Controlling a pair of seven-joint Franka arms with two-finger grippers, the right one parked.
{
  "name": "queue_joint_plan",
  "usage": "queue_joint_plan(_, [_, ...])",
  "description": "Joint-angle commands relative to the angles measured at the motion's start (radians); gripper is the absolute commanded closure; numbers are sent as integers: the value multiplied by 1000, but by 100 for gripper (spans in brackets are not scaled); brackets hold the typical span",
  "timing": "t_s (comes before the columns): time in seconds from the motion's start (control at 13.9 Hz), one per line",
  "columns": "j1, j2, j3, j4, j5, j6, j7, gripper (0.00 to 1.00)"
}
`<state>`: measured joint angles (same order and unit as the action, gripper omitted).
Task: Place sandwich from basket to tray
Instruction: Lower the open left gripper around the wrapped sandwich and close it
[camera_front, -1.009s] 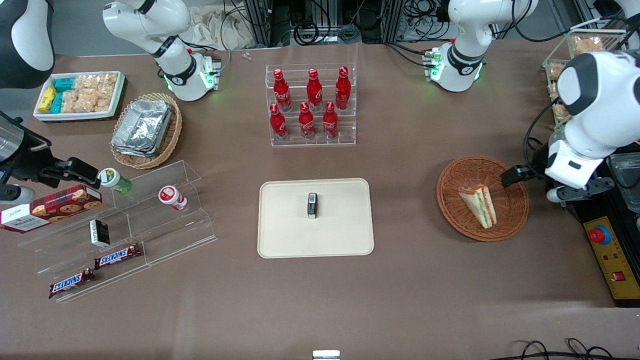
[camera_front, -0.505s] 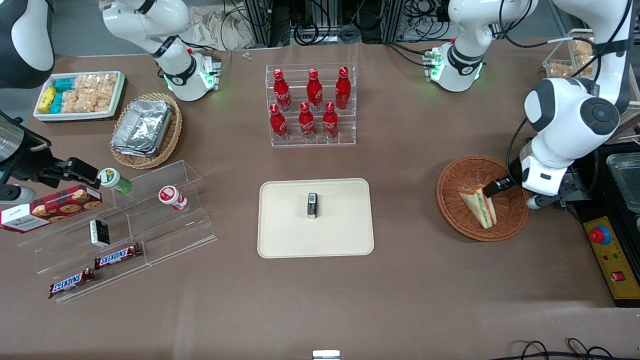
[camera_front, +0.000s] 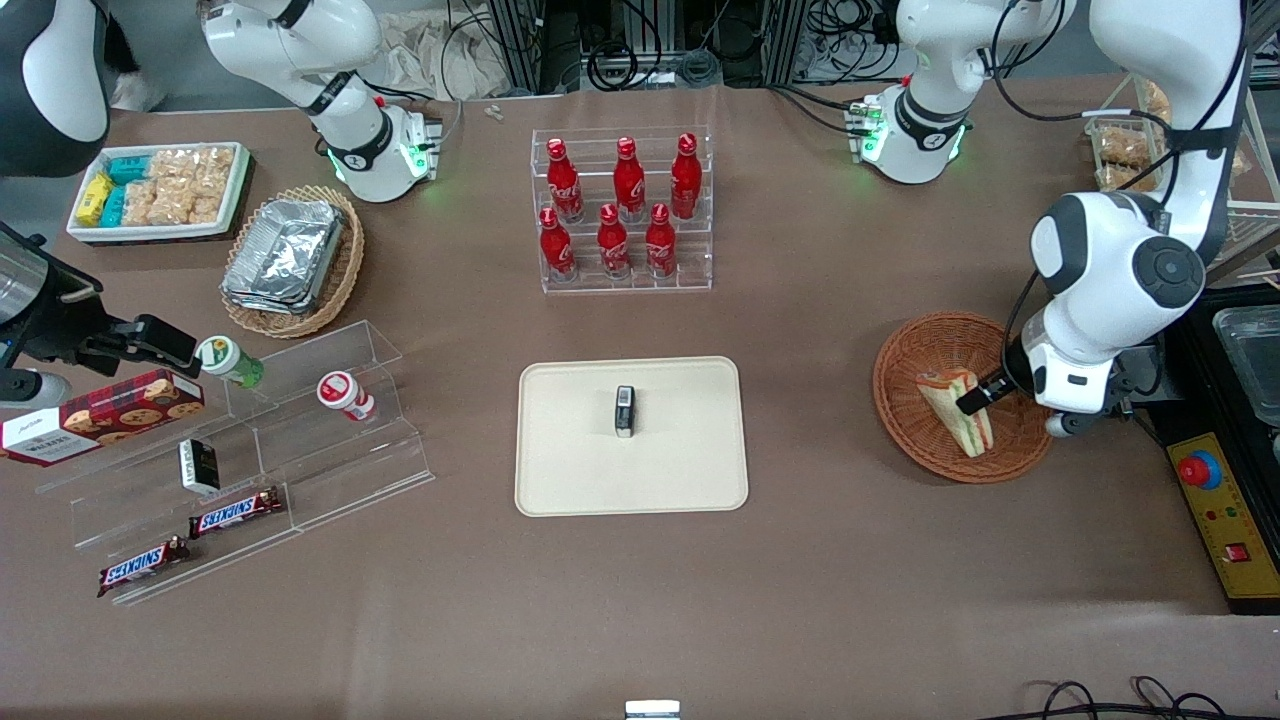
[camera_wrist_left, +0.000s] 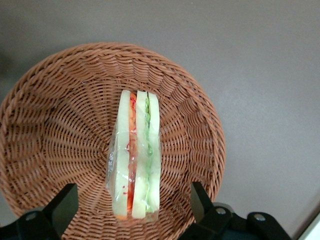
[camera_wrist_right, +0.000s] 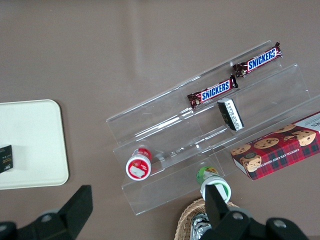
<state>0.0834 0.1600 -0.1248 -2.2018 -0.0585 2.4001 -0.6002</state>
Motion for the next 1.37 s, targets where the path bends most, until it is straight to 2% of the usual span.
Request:
queue_joint_plan(0.0, [-8,18,1,-9,6,34,-56,0])
queue_joint_plan(0.79, [-36,101,2,-61,8,129,-58,0])
queue_joint_plan(0.86, [-36,111,2,-59,8,151,-58,3])
queue_joint_plan(0.94, [-36,119,2,-61,9,166,-56,30])
queue_joint_plan(1.01, [-36,122,2,-61,12,168,-56,77])
queue_joint_plan(1.08, [-36,128,2,-61,31,169,-56,100])
queue_joint_plan(1.3, [-34,99,4,-53,42,162,-69,100])
